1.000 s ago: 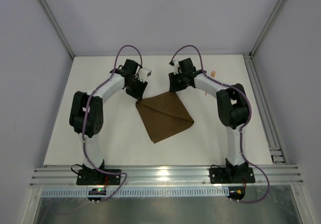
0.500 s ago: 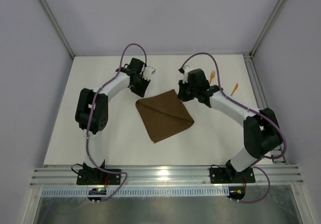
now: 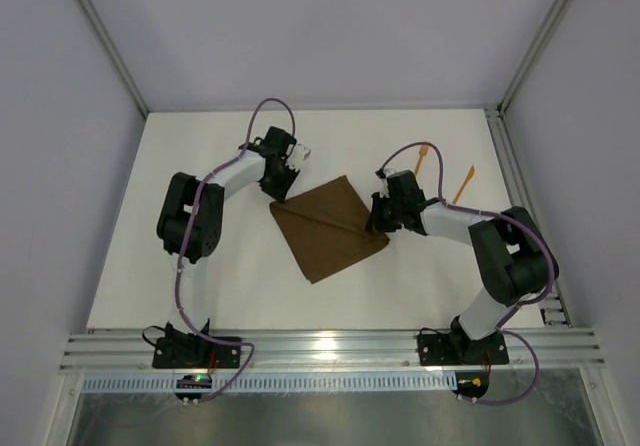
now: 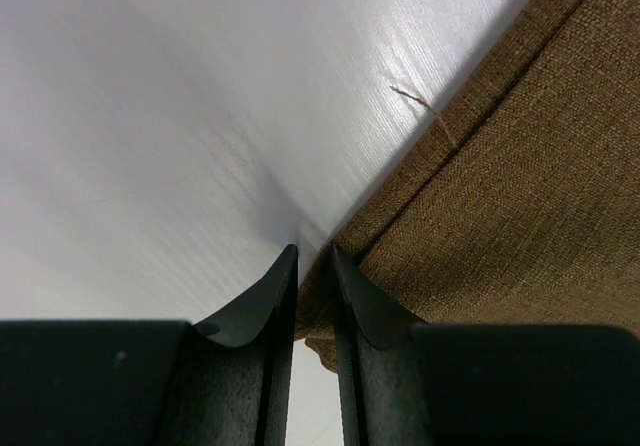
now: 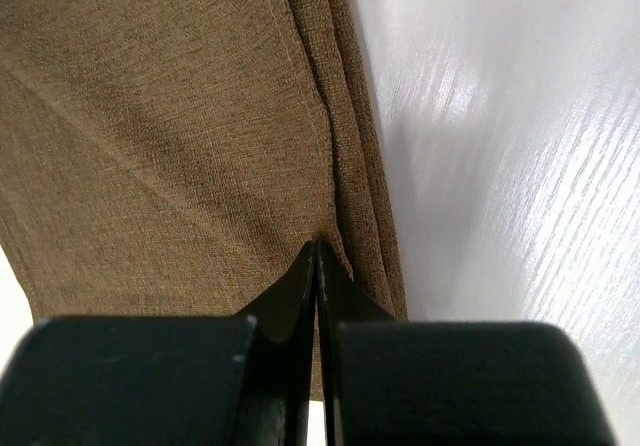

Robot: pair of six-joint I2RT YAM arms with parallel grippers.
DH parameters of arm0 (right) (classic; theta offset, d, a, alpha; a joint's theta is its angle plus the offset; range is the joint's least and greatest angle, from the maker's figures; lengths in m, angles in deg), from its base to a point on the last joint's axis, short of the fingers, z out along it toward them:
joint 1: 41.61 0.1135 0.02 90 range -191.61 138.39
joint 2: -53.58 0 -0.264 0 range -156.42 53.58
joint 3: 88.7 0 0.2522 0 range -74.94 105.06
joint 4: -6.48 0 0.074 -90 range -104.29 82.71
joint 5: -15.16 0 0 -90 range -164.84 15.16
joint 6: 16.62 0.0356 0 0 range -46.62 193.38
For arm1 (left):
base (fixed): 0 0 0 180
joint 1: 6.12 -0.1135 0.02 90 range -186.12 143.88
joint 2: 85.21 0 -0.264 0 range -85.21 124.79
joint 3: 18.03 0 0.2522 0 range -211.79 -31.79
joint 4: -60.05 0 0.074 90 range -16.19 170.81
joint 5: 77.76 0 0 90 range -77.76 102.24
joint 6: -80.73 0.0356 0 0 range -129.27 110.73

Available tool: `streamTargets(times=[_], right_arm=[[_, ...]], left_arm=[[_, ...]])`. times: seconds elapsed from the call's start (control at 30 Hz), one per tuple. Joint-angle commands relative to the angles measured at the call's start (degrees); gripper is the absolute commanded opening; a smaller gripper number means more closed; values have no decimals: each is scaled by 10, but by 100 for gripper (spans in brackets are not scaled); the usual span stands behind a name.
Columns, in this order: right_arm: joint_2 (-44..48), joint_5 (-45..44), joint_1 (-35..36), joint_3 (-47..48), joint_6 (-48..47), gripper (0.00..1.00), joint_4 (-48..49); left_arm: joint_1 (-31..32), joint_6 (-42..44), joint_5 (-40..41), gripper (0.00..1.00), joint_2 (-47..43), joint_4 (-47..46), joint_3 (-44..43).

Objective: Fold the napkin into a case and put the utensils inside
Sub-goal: Fold the top corner of the square-folded napkin at the center of the board.

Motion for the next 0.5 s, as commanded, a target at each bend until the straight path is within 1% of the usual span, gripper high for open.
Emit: streamTargets(times=[0.0,0.07,0.2,0.3,0.37,0.4,0.43,0.47], right_arm=[[14,-15,-7,-38,14,3,-2],[24,2,-15,-54,17,3,0],[70,8,-22,-62,14,3,-21],[90,20,-27,-52,9,3,-45],[108,24,-27,-34,4,5,-60],[113,30,-27,-26,-6,9,-74],[121,32,-28,-18,-12,21,-82],[122,32,-27,7,-17,28,-89]], left_arm=[[1,13,32,21,-9,-8,29],[1,17,49,20,-8,-12,35],[1,18,50,20,-16,-19,36],[1,23,49,21,-35,-22,29],[1,28,40,21,-46,-20,24],[1,38,19,22,-51,-20,21],[1,40,11,24,-55,-21,21],[1,43,7,26,-65,-23,20]])
